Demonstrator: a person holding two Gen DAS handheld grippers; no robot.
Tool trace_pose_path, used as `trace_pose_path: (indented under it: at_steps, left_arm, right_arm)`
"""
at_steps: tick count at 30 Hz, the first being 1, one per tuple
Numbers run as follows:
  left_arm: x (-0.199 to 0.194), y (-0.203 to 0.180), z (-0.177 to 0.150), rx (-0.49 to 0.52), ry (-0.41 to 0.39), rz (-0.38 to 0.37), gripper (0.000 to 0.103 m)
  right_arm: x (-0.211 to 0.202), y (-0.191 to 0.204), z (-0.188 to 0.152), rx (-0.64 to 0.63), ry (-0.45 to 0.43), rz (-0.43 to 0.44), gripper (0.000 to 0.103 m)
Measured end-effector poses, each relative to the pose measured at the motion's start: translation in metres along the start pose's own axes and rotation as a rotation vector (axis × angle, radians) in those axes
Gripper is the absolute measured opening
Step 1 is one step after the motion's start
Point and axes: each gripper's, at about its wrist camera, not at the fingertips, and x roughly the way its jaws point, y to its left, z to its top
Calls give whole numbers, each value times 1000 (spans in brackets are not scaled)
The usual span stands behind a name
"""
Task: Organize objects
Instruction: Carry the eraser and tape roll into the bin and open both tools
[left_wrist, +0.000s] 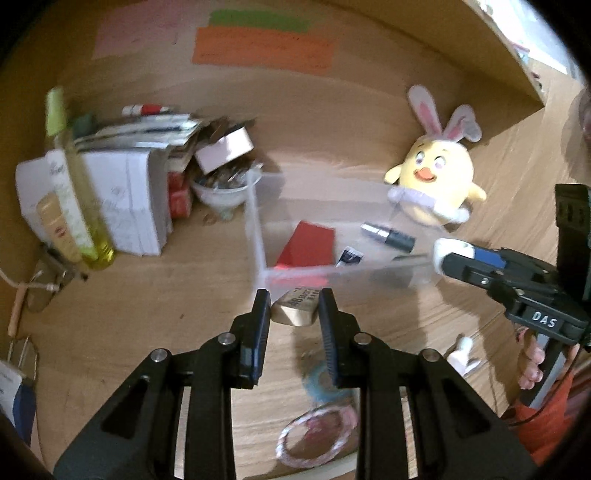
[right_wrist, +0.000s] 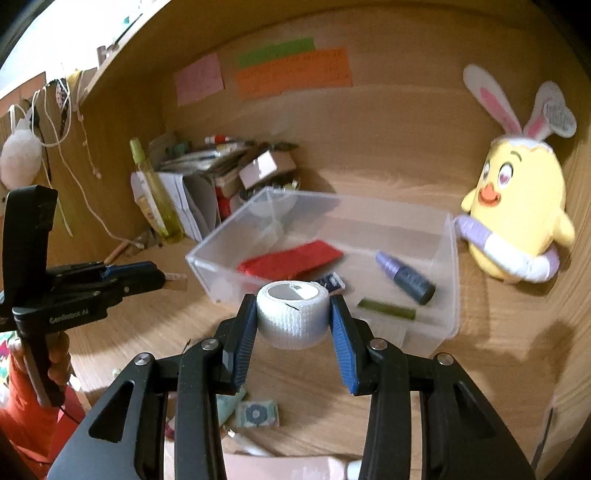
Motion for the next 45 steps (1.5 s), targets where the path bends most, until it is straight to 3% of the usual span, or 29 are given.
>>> trace_pose_path:
  at_steps: [15,31,45]
  left_arm:
    - [24,-22,47,46,-34,-73,26]
    - [86,-9,62,4,73,-82,26]
    - [106,-16,58,20,117,-95,26]
  right_arm:
    - [14,-19,36,-1,-36,-59,36]
    - [81,-51,30,43,109,-80,36]
    - [101,-53,24,25,166,-111,36]
